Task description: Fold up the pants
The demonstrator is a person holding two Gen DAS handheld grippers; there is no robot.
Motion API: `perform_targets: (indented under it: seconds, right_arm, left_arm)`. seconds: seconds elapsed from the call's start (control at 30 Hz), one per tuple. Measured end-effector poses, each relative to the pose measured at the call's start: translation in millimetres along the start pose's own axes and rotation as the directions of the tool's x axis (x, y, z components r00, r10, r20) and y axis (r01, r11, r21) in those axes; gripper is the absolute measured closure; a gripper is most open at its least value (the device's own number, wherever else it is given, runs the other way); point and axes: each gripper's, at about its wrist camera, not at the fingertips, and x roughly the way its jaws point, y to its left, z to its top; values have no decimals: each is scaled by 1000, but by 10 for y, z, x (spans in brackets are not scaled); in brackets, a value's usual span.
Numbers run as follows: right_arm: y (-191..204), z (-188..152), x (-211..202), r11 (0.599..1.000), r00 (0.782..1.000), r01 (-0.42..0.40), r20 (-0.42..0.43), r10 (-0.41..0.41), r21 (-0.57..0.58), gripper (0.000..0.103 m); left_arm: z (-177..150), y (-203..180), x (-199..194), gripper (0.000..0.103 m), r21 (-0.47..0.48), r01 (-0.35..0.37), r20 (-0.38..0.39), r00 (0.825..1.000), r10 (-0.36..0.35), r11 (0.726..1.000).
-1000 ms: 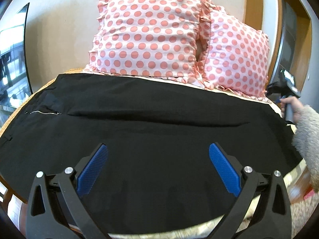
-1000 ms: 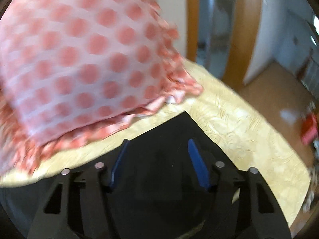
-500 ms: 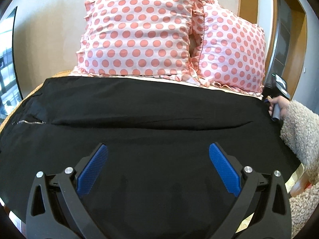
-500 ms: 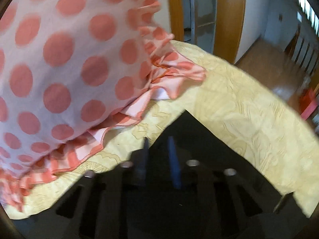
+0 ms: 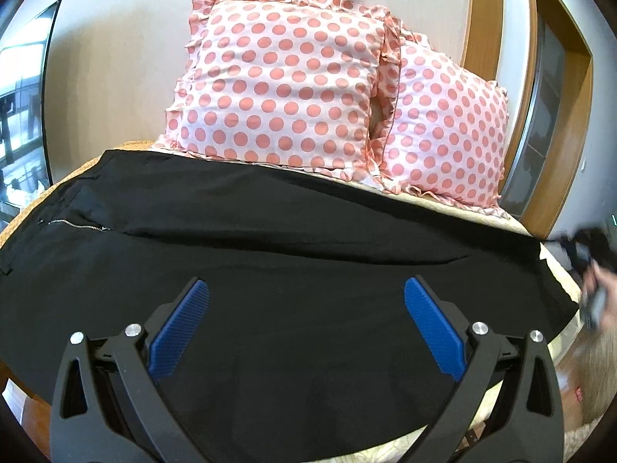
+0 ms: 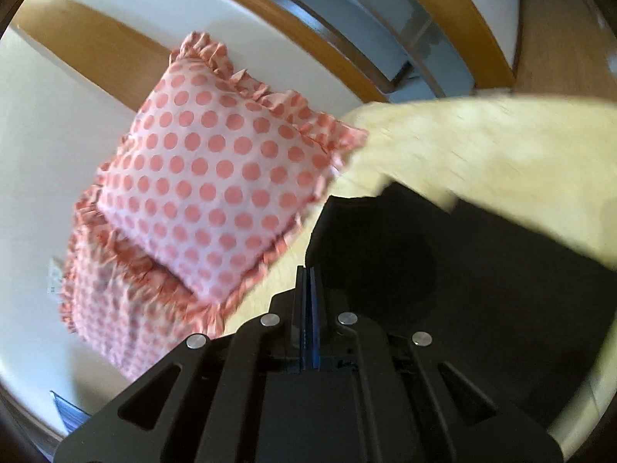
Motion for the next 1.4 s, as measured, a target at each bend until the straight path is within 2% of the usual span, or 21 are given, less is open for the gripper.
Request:
perform_targets:
  seconds: [0.1,0.23,0.37,0.43,0.47,0.6,0.67,0.73,0.8,0.9,1.0,1.1,1.2,1.3,1.33,1.4]
  right_arm:
    - [-287,-218,-8,998,997,45,-62,-42,45,101]
    - [-306,-281,-23,997,995,66,-84,-62,41,101]
    - [-328,-261,5,993,990,88,-120,-78,75,99]
    - [-378,-262,36,990,986,97,-142,-82,104,90]
    - [-416,-267,50,987,985,99,-153,-80,124,73]
    - [-445,-240,47,986,988,70,-144,-48,154,66]
    - [-454,-239,59,985,990,62,-133,-41,160,67]
    - [-444,-232,100,987,992,65,-121,-48,144,72]
    - [-466,-209,177,988,991,47,-129,-28,150,87]
    - [-598,-120,210,966,990,-50,-117,82,253,99]
    - [-624,-1,33,949,983,-168,-27,181,265,100]
    - [-632,5,-101,950,983,-185,26,184,253,100]
    - [-687,-13,-94,942,981,-193,20,195,276,100]
    - [-752,-24,-85,937,980,-195,19,198,290,100]
    - [-771,-16,-83,936,980,-194,17,198,293,100]
    - [-802,8,-76,935,981,-190,13,195,299,100]
  left_arm:
    - [22,-22,11,2,-1,20,-16,1000,-20,1000]
    - [88,-44,35,2,-26,45,-35,998,-46,999]
    - [134,-19,68,2,-24,3,-62,998,-5,1000]
    - [189,52,87,2,-29,-21,-75,997,19,999]
    - [222,102,97,2,-36,-26,-82,996,23,999]
    - [418,334,171,2,-68,-44,-110,993,37,997]
    - [524,450,228,2,-89,-67,-119,991,56,994]
    - [623,557,295,2,-112,-81,-130,989,67,990]
    - [729,651,386,2,-128,-75,-140,989,57,989]
    - [856,802,553,2,-175,-78,-182,982,46,981]
    - [981,1006,759,2,-216,-120,-227,971,69,969]
    - [1153,1242,1027,2,-295,-147,-259,963,69,944]
    - [1386,1475,1402,2,-369,-187,-299,951,74,911]
    - [1596,1637,1796,2,-368,-258,-349,929,125,893]
    - [1656,1693,1942,2,-357,-296,-370,916,156,886]
    - [1729,1830,2215,4,-369,-340,-416,893,173,865]
